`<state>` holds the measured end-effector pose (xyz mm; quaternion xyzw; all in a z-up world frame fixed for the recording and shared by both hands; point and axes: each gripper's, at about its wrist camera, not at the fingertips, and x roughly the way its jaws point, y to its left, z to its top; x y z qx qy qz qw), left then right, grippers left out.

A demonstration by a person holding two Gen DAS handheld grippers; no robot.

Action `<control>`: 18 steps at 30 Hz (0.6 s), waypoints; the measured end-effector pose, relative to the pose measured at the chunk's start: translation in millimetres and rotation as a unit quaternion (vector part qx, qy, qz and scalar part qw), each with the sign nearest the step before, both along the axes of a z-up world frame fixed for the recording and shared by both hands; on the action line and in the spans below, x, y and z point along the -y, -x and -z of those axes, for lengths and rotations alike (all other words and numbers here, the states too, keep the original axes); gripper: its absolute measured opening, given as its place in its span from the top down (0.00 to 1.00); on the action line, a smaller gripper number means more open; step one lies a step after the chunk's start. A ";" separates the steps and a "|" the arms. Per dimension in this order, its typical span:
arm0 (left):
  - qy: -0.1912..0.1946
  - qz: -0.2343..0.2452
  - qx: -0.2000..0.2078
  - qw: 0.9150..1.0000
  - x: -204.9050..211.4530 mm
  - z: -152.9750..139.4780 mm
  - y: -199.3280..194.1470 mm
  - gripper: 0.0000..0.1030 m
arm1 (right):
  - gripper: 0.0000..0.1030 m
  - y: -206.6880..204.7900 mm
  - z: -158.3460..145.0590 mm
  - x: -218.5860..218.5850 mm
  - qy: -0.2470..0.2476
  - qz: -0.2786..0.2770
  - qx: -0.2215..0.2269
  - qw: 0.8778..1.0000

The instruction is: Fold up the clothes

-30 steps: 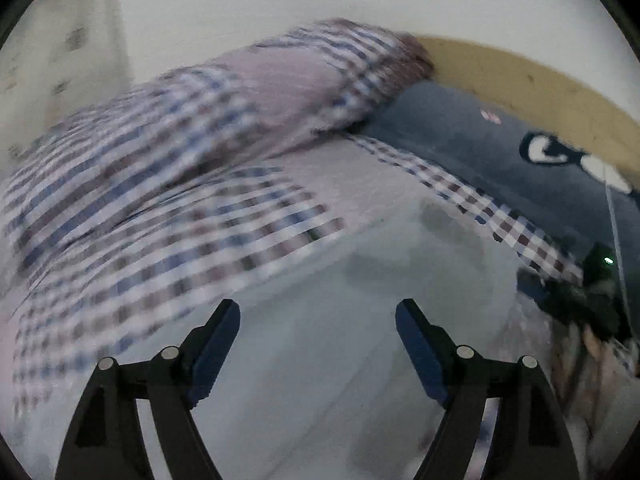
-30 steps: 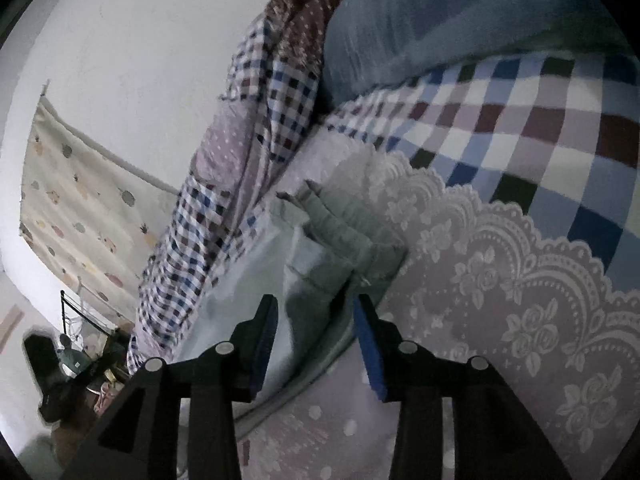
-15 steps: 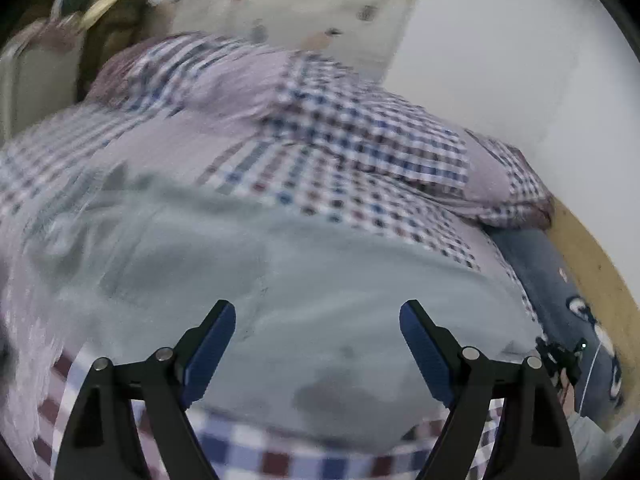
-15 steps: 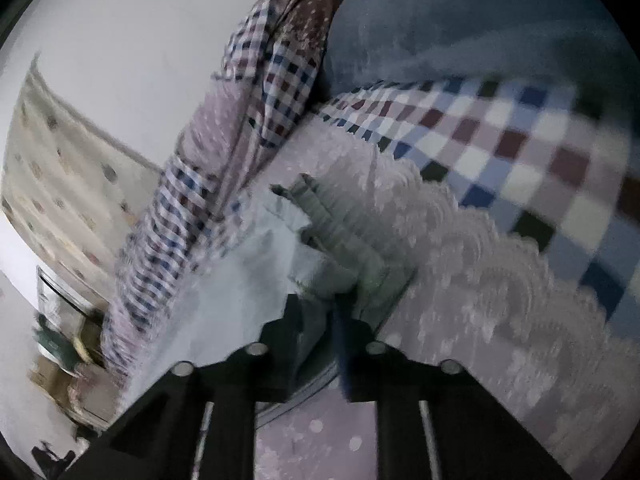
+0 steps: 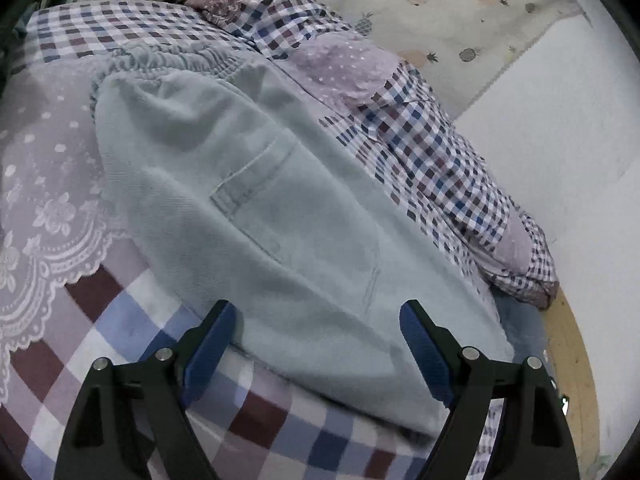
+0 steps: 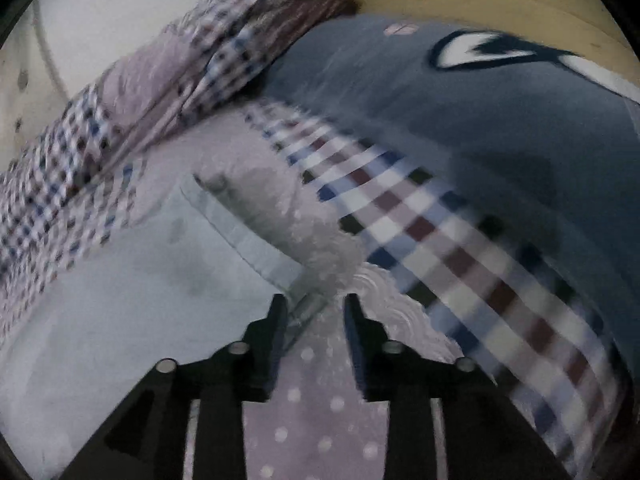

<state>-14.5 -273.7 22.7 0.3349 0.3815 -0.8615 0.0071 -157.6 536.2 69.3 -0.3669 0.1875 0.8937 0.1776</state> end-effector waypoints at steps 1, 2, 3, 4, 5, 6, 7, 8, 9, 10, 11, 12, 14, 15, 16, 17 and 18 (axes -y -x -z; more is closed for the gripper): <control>-0.002 -0.001 0.005 1.000 0.7 0.5 1.3 0.15 | 0.54 -8.2 0.4 5.9 0.028 -0.007 -0.013 1.000; -0.004 -0.001 0.011 1.000 1.5 1.0 2.7 0.15 | 0.54 -16.3 1.8 13.8 0.058 -0.016 -0.023 0.998; -0.007 -0.002 0.013 1.000 2.4 2.1 1.9 0.15 | 0.54 -23.8 4.9 25.5 0.091 -0.029 -0.027 0.995; -0.011 -0.003 0.016 1.000 3.4 3.2 1.1 0.15 | 0.54 -30.9 8.1 37.7 0.117 -0.043 -0.031 0.992; -0.015 -0.004 0.018 1.000 4.3 4.4 0.3 0.15 | 0.54 -37.3 11.4 50.3 0.141 -0.056 -0.033 0.988; -0.024 -0.008 0.020 0.999 6.4 4.8 -0.5 0.15 | 0.54 -42.4 14.9 63.6 0.162 -0.069 -0.031 0.984; -0.033 -0.012 0.021 0.999 8.5 5.3 -1.3 0.15 | 0.53 -48.0 18.4 77.9 0.182 -0.083 -0.029 0.979; -0.046 -0.021 0.023 0.998 12.0 4.5 -3.5 0.15 | 0.52 -54.3 21.9 93.8 0.202 -0.099 -0.026 0.974; -0.059 -0.031 0.025 0.997 15.5 3.7 -5.8 0.15 | 0.52 -60.7 25.3 109.6 0.221 -0.115 -0.024 0.968; -0.068 -0.040 0.028 0.997 20.0 2.5 -9.0 0.15 | 0.52 -67.4 28.5 127.3 0.240 -0.133 -0.021 0.961; -0.072 -0.052 0.033 0.996 24.9 2.1 -13.0 0.15 | 0.52 -74.9 31.0 148.0 0.259 -0.153 -0.017 0.954; -0.076 -0.064 0.039 0.994 29.8 1.8 -17.0 0.15 | 0.52 -81.2 33.1 167.2 0.275 -0.170 -0.013 0.946; -0.083 -0.089 0.047 0.992 40.2 4.3 -24.1 0.15 | 0.51 -91.1 37.3 206.9 0.304 -0.200 -0.004 0.931; -0.091 -0.094 0.049 0.990 45.3 7.2 -26.0 0.15 | 0.50 -95.2 39.7 228.7 0.323 -0.217 0.000 0.921; -0.098 -0.092 0.050 0.990 48.0 8.6 -26.3 0.15 | 0.50 -99.3 42.1 250.5 0.341 -0.233 0.004 0.911; -0.104 -0.090 0.051 0.989 50.7 9.9 -26.5 0.15 | 0.49 -102.4 44.5 271.3 0.357 -0.247 0.009 0.901; -0.110 -0.088 0.052 0.989 53.4 11.2 -26.7 0.15 | 0.47 -103.7 46.9 290.3 0.367 -0.259 0.014 0.893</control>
